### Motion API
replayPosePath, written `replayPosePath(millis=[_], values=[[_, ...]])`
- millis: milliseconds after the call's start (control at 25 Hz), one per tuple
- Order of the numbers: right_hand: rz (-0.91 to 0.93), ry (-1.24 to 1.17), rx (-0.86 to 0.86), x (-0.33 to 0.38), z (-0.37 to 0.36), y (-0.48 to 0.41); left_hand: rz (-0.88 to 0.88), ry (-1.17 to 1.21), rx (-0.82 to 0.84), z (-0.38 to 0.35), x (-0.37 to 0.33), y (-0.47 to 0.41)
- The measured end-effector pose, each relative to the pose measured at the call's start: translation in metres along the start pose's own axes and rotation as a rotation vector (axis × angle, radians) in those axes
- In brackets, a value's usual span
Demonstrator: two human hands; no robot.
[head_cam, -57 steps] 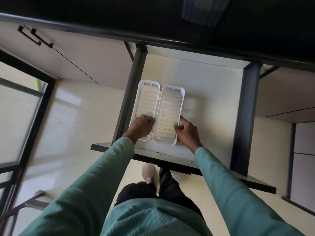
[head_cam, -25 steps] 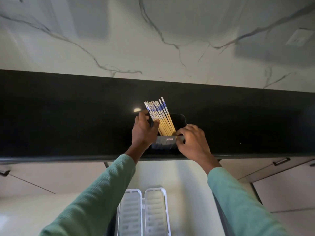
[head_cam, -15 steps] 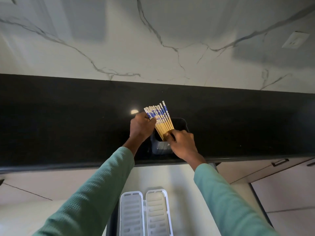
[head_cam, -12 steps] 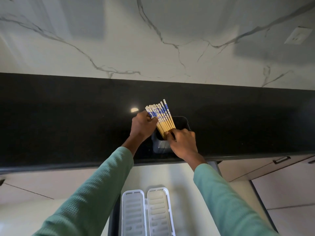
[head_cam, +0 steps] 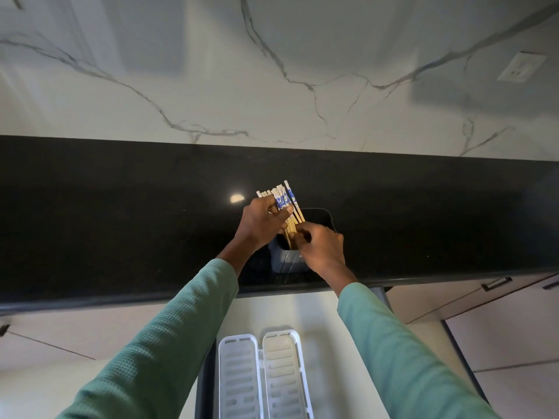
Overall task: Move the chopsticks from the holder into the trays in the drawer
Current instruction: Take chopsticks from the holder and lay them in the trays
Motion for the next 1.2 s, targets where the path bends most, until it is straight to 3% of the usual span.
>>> replayPosePath(millis=[400,560,680,800,1000,1120,1200], values=[[0.194,-0.587,-0.175,0.071,0.101,0.021,-0.345,0.121,-0.115,0.086,-0.129,0.029],[0.145,-0.806,-0.015,0.075,0.08,0.08,-0.39,0.09,-0.046,0.098,-0.129,0.075],[-0.015,-0.874,0.15,0.038,0.027,0.144,-0.205,-0.004,-0.004,0.071,-0.058,0.122],[-0.183,-0.724,0.266,-0.019,-0.03,0.204,0.079,-0.018,0.074,0.025,0.033,0.173],[-0.507,-0.54,0.388,-0.099,-0.099,0.272,0.377,-0.096,0.172,-0.048,0.144,0.223],[-0.508,-0.363,0.363,-0.117,-0.121,0.278,0.479,-0.134,0.228,-0.071,0.178,0.234],[-0.451,-0.196,0.35,-0.118,-0.131,0.274,0.436,-0.219,0.217,-0.071,0.188,0.234]])
Point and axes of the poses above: each hand's wrist, its own y-axis away from the middle knuckle, its own z-axis out of the back of the hand, x = y × z, the point moved 9 cm from there along -y, towards the middle knuckle, and after that the axes turned 9 degrees about -x, right-handed, at the moved point
